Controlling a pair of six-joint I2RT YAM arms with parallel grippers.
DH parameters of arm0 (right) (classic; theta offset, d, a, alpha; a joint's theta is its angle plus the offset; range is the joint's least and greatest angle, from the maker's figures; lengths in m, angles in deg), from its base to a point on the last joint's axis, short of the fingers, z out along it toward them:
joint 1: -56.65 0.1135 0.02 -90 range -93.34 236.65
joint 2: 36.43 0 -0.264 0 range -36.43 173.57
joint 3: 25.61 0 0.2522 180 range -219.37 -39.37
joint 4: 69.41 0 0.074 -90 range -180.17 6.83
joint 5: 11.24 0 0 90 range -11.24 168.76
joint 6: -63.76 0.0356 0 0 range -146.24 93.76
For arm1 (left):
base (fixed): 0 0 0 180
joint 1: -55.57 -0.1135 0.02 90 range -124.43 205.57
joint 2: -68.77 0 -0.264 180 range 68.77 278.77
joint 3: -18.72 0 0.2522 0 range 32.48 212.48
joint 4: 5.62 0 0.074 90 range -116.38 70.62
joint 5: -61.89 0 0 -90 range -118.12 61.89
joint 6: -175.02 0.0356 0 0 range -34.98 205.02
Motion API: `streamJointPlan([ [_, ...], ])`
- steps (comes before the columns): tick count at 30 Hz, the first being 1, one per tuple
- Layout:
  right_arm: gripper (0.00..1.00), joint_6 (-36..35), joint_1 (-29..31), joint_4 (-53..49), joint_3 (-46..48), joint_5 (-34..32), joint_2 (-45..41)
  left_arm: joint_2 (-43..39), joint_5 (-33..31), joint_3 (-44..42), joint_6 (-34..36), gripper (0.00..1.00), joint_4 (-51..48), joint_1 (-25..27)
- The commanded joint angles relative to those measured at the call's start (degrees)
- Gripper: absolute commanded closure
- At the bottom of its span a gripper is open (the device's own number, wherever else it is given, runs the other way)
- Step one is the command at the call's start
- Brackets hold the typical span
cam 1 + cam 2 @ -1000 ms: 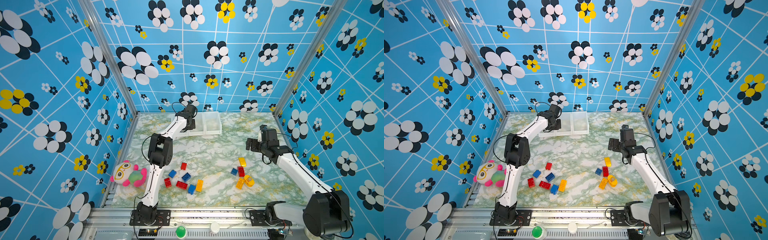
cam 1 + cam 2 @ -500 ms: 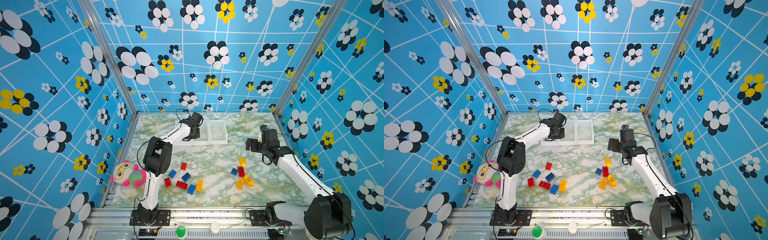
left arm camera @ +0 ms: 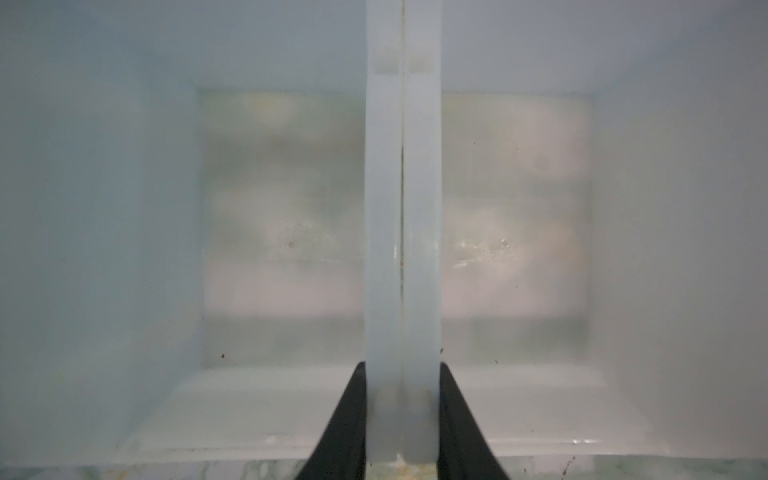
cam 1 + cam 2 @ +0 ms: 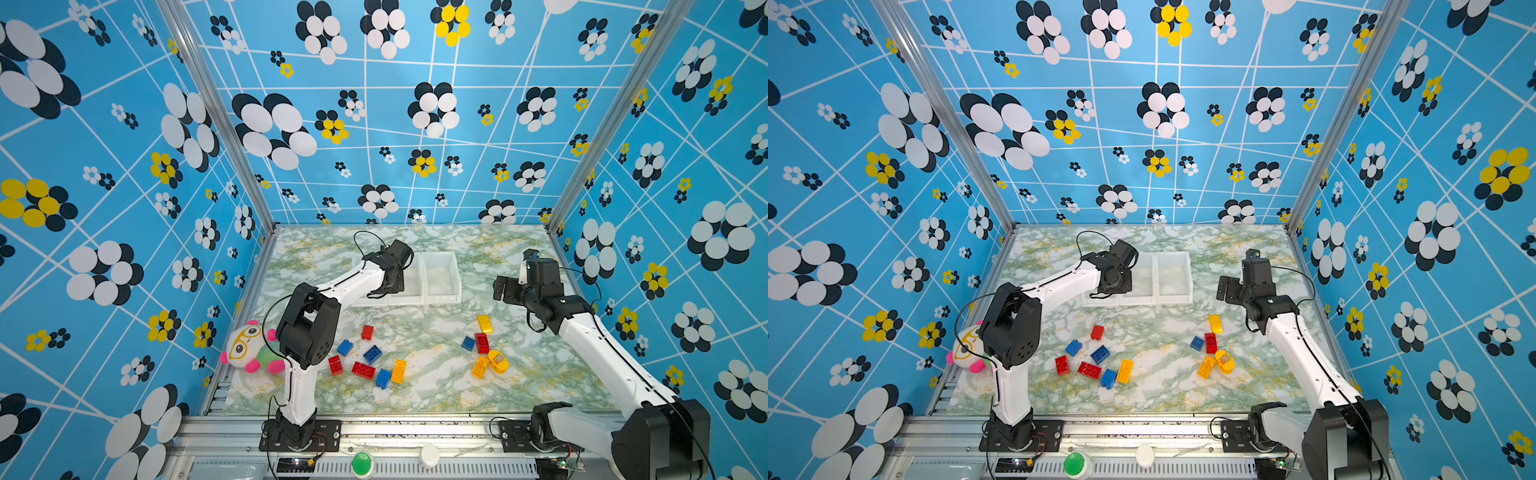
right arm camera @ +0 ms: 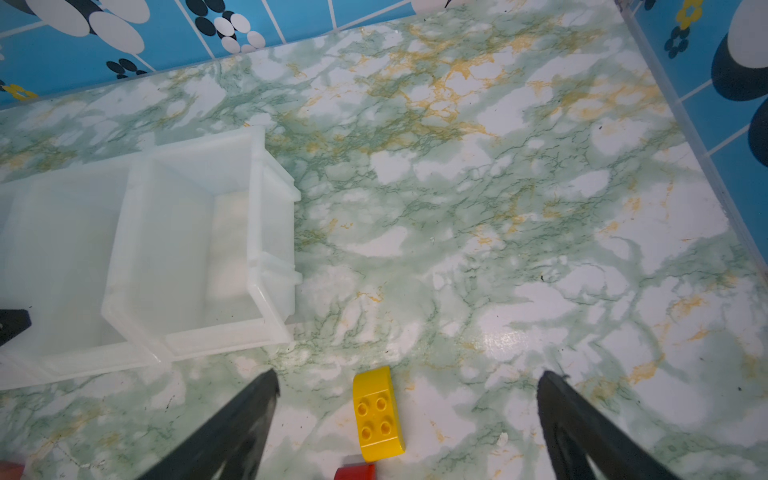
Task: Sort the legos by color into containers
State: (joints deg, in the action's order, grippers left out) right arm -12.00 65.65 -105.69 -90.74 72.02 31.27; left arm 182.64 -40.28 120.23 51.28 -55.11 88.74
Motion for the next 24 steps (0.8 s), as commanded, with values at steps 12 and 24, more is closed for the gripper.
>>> streamJointPlan([
  [12,0.01,0.8,0.6,-3.2,0.9,0.4,-1.7,-1.3,2.1,-2.8,-3.6,0.86,-1.4,3.1],
  [24,0.01,2.8,0.8,-6.7,-0.1,1.7,-1.9,-5.1,1.3,-1.9,-2.7,0.47,1.3,3.0],
])
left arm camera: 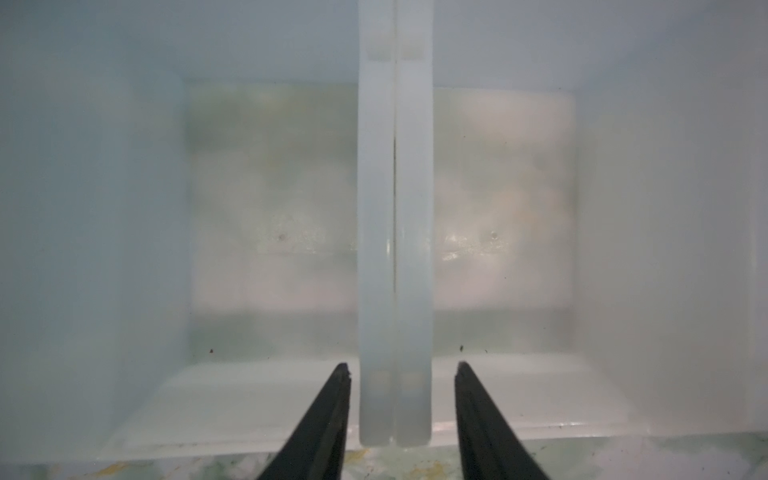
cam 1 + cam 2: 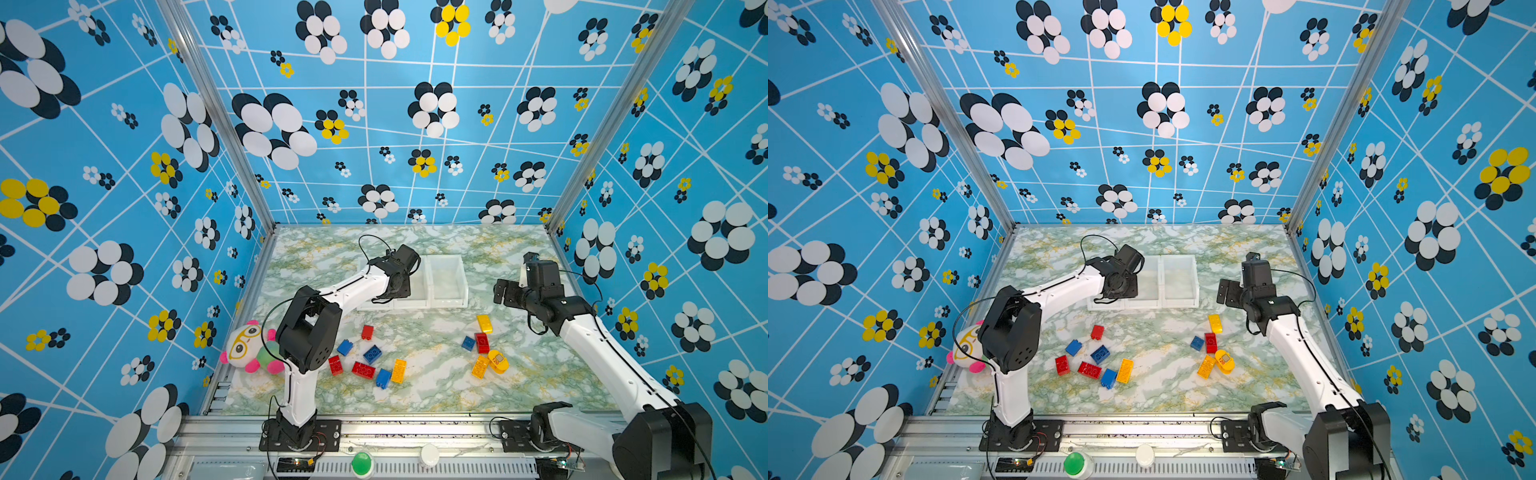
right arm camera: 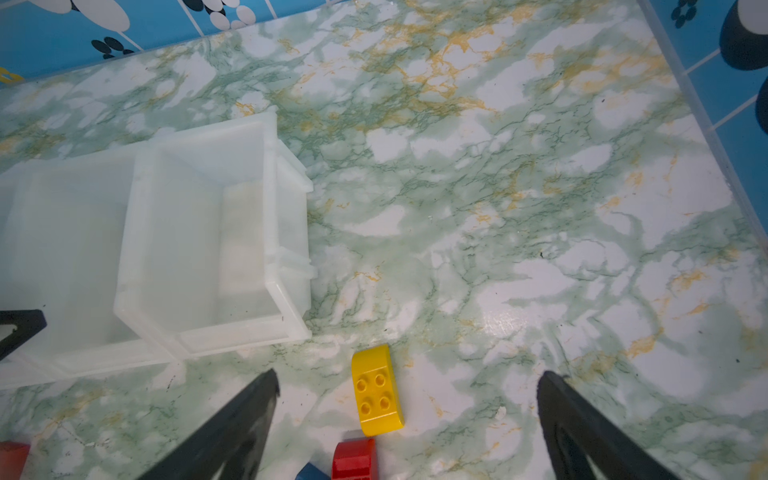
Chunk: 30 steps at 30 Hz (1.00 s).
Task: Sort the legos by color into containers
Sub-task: 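Lower the right gripper onto the yellow brick while the left gripper hovers near the bins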
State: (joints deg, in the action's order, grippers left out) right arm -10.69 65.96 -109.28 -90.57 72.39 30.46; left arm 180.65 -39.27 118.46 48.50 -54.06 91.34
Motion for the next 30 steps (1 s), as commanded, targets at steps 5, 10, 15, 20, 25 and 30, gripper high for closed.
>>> streamJointPlan([
  [5,0.01,3.2,0.7,-7.0,0.1,3.1,-1.7,-5.5,0.3,0.7,1.0,0.31,1.9,0.3],
  [10,0.01,5.3,1.0,-10.5,2.1,5.4,-3.2,-10.1,1.5,-2.3,1.6,0.25,5.3,0.3],
  [15,0.01,5.2,1.2,-11.8,4.1,6.7,-3.2,-16.4,3.9,-9.1,1.7,0.24,9.1,-0.1],
  [20,0.06,2.7,1.3,-12.0,3.4,7.9,1.5,-24.0,6.5,-17.5,1.0,0.23,11.8,-1.7],
  [25,0.12,0.9,1.5,-10.7,2.0,8.5,7.4,-31.1,7.7,-23.9,0.7,0.22,12.4,-3.8],
  [30,0.17,0.3,1.8,-7.8,1.9,8.2,11.9,-36.4,9.3,-27.7,0.6,0.18,10.8,-6.2],
])
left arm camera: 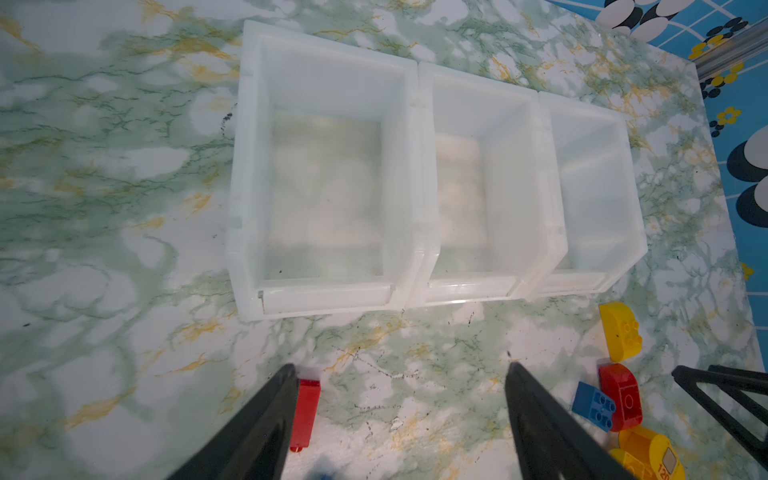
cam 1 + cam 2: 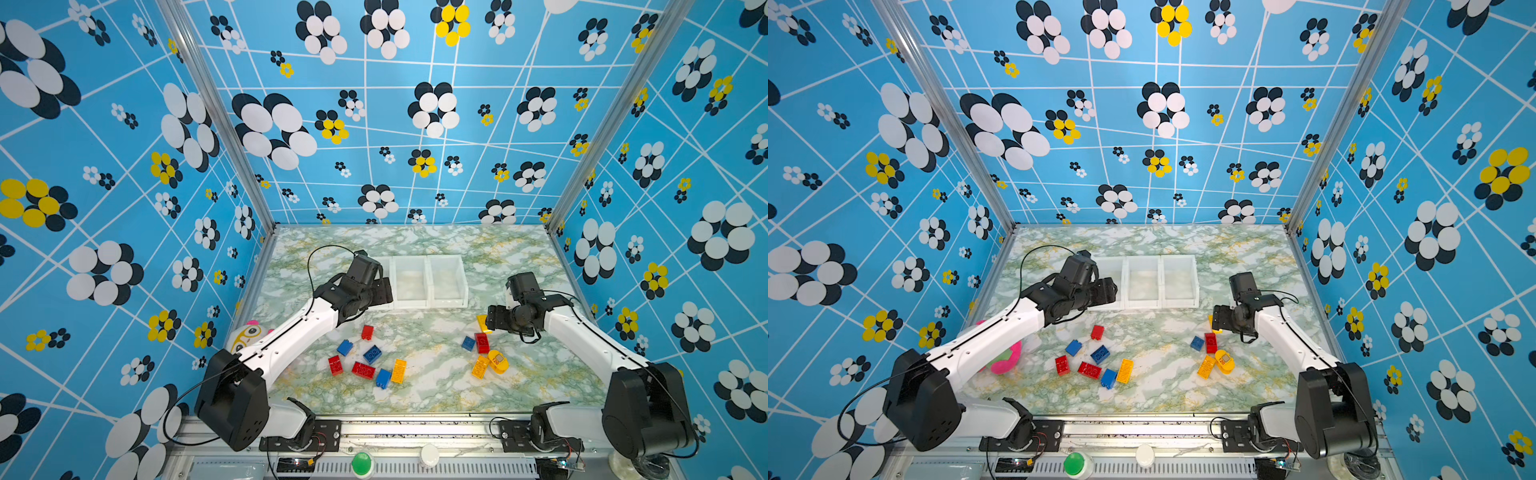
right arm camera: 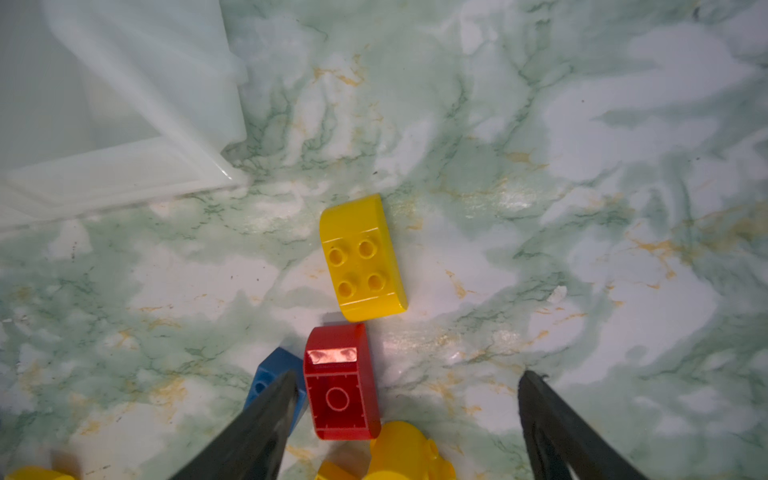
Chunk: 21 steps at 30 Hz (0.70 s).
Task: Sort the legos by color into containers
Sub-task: 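Lower the right gripper onto the yellow brick while the left gripper hovers near the bins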
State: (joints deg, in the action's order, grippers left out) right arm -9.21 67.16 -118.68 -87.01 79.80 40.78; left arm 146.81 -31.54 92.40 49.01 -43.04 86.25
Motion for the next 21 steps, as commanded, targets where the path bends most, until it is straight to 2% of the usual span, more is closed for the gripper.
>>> streamJointPlan([
  [1,0.18,-1.3,0.7,1.8,-1.8,0.8,2.2,-3.4,1.7,-2.1,0.1,0.18,-0.6,-1.4],
  [10,0.25,-1.4,1.9,3.1,-4.7,-1.4,7.9,-6.5,7.3,-7.2,0.5,0.15,1.3,-6.7],
  [21,0.31,-1.3,5.2,2.9,-6.7,-4.4,13.8,-6.8,8.4,-9.7,-1.0,0.14,3.8,-7.2],
])
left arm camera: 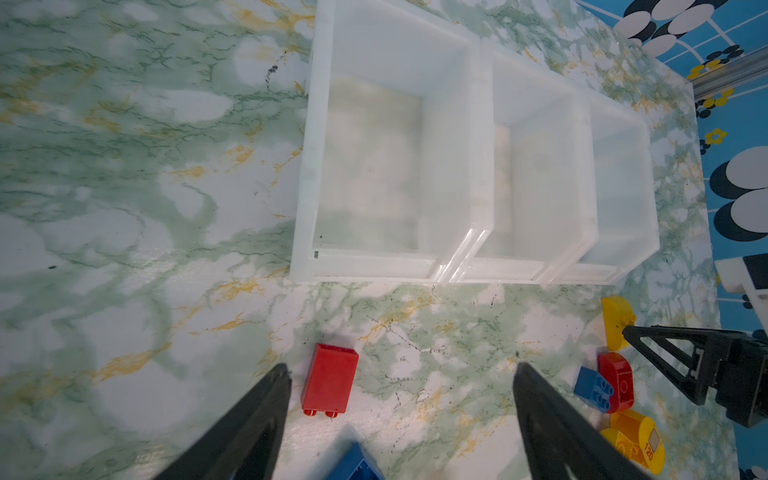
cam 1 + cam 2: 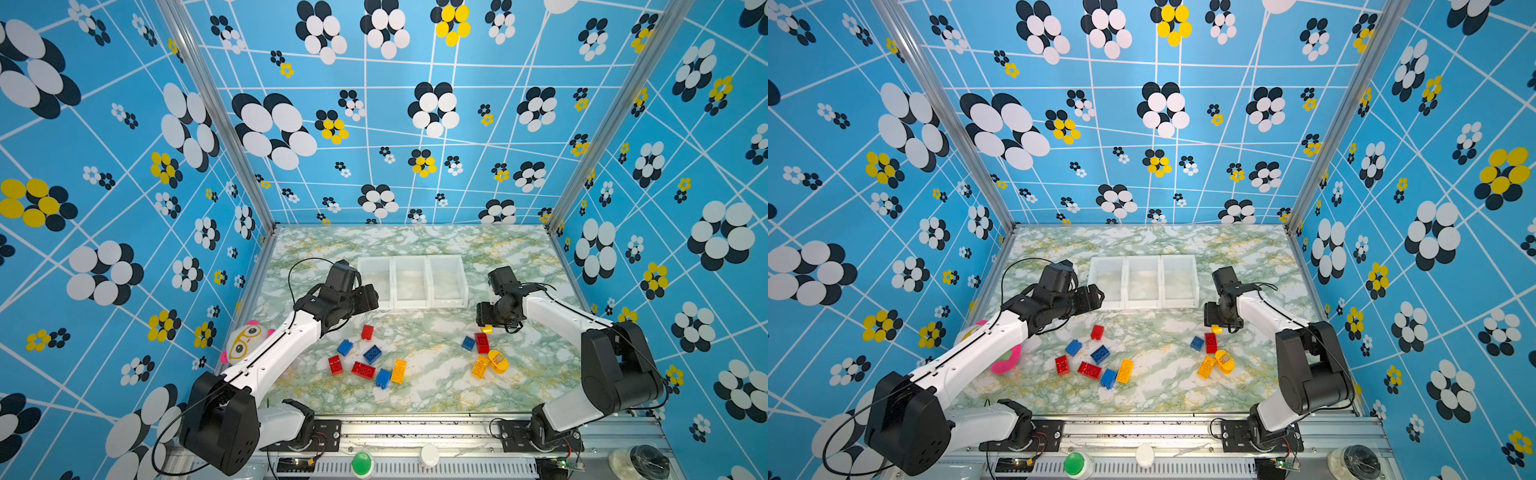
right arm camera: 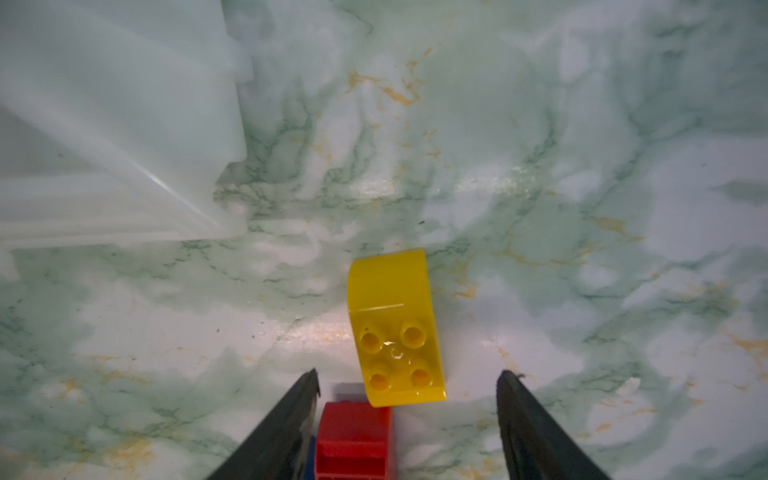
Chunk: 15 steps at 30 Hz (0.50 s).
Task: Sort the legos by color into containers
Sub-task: 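Lower the right gripper onto the yellow brick while the left gripper hovers near the bins, then close the right gripper on the yellow brick and lift it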
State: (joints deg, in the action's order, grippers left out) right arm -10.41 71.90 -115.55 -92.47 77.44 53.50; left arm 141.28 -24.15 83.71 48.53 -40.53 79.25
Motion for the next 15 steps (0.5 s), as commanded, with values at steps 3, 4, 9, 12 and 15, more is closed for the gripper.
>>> streamJointPlan([
  [3,0.33,-0.4,0.6,0.1,-1.4,-2.5,2.3,-1.7,1.2,-1.4,-0.7,0.14,1.3,-0.2],
  [4,0.33,-0.4,0.7,0.1,-1.5,-2.6,2.7,-1.8,1.2,-1.5,-0.7,0.14,1.3,-0.3],
  [9,0.39,-0.4,0.9,0.1,-1.9,-2.8,4.2,-2.6,1.0,-2.1,-0.8,0.14,1.1,-0.3],
  [12,0.43,-0.5,1.5,-0.1,-2.3,-3.4,4.9,-2.8,1.1,-2.4,-0.8,0.14,1.2,-0.4],
  [15,0.48,-0.5,1.8,-0.5,-2.7,-3.8,5.6,-2.6,1.2,-2.4,-0.9,0.14,1.4,-0.5],
])
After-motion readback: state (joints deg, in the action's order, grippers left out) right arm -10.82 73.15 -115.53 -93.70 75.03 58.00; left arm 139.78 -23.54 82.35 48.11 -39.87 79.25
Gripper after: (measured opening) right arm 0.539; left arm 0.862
